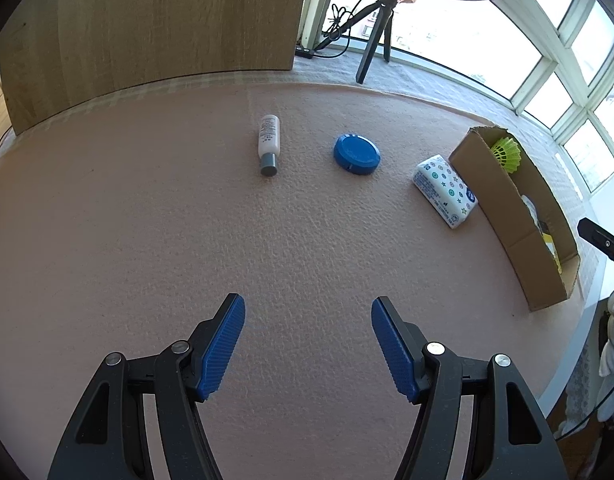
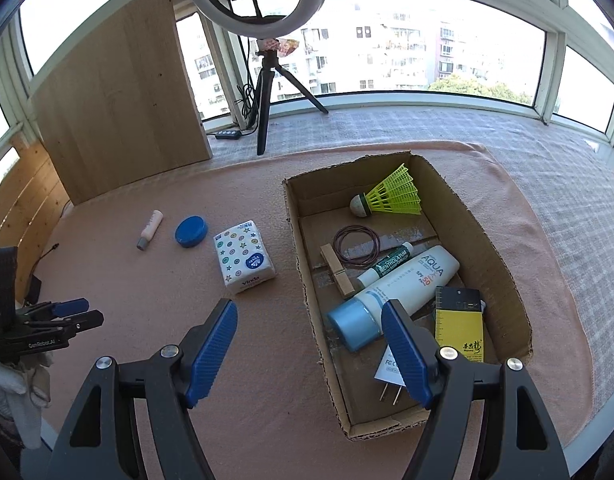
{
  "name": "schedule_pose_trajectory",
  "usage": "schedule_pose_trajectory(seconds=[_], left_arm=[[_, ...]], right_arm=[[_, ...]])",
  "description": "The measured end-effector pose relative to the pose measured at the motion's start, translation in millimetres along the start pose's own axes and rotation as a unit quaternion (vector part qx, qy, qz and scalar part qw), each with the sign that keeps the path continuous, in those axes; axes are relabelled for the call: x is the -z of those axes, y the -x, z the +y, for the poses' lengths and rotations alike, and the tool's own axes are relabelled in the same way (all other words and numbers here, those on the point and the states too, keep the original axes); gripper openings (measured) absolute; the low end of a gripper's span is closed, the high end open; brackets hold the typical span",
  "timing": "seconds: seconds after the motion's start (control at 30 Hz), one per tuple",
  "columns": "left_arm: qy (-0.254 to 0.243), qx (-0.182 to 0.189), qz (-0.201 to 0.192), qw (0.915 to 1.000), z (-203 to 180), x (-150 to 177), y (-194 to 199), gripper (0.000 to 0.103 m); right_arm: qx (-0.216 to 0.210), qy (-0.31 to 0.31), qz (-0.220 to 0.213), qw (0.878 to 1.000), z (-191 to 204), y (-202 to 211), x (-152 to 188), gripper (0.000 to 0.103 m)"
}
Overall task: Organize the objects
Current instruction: 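Carry the yellow notebook into the box and open the right gripper, then move the right gripper to the dotted tissue pack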
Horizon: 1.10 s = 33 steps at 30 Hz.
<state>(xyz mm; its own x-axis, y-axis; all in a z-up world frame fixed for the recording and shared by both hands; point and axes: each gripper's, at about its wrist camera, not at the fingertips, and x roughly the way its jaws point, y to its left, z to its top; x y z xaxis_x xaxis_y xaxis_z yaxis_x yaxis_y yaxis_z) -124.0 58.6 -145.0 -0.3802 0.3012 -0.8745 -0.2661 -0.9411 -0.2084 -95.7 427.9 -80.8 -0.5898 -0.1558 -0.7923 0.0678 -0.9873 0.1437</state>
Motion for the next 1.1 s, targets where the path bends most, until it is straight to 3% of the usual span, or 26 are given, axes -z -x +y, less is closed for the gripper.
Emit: schedule_pose_trajectory(seconds=[0.53,0.8,1.1], left_arm=[[-0.002,-0.011,-0.020,0.9997,10,-30,3,0.069],[0.000,-0.008,-0.026,0.9996,14,-43,-3,0.069],[-0.008,0.015,-0.027,0.9995,-1,-54,-12,0.069]], right_arm=[[-0.054,0.030,0.020,0.998,55,-34,-20,0.071],[-0.083,0.012,0.040,0.996,67,-62,-32,0.071],[-0.084,-0.010,0.060,0.995,69,-97,-53,0.070]])
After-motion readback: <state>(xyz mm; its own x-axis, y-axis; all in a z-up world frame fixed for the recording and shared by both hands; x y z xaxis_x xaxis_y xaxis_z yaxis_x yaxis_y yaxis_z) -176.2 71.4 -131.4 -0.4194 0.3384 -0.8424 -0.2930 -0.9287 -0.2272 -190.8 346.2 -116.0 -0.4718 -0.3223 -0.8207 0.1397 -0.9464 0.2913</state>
